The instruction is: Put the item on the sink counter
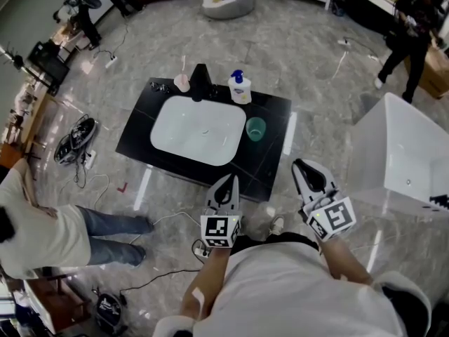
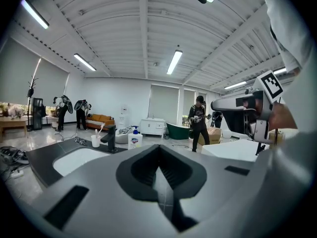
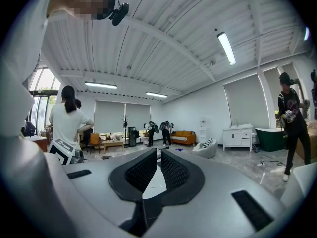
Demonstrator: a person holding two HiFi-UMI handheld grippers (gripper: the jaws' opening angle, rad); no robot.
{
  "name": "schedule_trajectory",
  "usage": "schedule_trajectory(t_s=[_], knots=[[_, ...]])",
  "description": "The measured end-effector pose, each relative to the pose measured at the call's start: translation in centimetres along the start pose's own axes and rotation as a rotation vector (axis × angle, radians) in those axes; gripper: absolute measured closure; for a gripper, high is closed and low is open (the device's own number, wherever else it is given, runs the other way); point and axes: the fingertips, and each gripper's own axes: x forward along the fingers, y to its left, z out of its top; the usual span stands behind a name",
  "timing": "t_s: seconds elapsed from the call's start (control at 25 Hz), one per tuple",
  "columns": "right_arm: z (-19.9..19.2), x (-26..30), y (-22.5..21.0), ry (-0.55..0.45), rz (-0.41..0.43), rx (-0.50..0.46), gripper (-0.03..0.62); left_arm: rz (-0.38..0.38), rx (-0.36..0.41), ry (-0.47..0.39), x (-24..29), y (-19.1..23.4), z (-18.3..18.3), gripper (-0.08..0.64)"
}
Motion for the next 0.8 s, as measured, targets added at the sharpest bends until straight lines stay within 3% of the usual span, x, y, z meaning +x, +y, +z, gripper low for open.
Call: schedule_trajectory(t_s=[0.8], knots=[[0.4,0.1,-2.1,-0.002,-0.052,-0.018,0.543,0.017,-0.012,-0.020,0.3,1.7,1.2,0.557]])
